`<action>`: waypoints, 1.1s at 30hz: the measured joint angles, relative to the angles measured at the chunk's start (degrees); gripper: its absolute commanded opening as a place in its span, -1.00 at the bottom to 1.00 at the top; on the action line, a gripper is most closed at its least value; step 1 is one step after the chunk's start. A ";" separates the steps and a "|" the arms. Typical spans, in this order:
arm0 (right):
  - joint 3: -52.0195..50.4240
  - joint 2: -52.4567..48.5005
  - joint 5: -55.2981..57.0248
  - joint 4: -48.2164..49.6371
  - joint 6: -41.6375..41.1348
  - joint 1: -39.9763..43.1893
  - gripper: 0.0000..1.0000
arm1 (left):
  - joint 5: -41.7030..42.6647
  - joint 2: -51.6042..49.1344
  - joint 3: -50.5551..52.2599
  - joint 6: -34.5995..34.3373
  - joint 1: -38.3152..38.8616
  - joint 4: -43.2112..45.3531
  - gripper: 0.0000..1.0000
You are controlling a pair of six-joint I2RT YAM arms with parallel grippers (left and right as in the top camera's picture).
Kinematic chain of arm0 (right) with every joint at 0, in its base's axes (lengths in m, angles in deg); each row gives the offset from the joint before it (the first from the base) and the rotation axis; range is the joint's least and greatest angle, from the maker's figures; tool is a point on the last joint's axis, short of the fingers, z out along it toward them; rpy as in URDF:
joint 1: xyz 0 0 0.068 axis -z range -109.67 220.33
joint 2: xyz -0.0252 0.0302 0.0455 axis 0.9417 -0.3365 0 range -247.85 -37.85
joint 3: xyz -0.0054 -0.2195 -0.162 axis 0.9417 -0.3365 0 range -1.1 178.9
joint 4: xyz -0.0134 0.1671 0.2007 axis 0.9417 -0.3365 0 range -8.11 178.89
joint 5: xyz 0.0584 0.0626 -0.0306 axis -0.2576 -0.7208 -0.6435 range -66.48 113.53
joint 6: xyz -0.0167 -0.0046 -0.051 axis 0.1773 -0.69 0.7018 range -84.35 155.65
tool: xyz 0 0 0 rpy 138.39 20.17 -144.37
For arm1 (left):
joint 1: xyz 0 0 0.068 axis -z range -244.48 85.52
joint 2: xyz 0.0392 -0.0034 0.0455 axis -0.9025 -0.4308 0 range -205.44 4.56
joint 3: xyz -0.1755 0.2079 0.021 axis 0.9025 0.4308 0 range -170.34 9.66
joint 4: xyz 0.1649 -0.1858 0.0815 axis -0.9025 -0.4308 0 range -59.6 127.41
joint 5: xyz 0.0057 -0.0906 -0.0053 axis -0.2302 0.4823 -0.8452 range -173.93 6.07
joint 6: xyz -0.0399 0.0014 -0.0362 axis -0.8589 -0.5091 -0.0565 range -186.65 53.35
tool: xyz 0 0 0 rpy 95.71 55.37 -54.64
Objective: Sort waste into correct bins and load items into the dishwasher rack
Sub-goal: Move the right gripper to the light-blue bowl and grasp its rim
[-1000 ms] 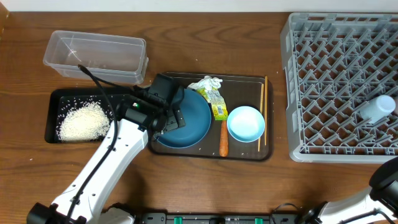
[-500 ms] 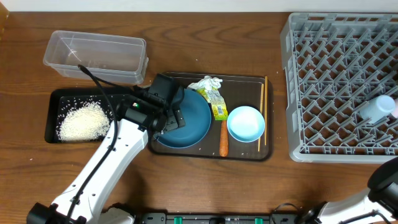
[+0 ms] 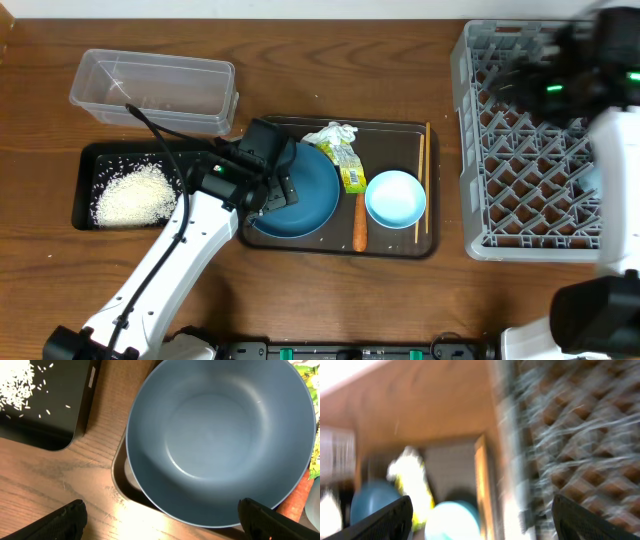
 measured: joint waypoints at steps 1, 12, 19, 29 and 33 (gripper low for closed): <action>-0.02 -0.31 -0.09 -2.03 0.37 -2.82 0.76 | 0.00 0.00 0.00 0.00 -0.02 -0.02 0.98; -8.39 -0.63 7.96 -3.34 -3.32 -29.51 0.40 | 0.00 0.00 0.00 0.00 -0.02 0.00 0.98; -17.18 -0.66 12.11 2.71 -8.52 -37.42 0.33 | 0.00 0.00 0.00 0.00 -0.02 0.02 0.98; -29.83 -0.66 14.14 13.55 -12.33 -40.28 -0.01 | 0.00 0.00 0.00 0.00 -0.02 0.02 0.98; -31.87 -0.66 14.58 16.11 -12.63 -40.28 -0.10 | 0.00 0.00 0.00 0.00 -0.02 0.02 0.98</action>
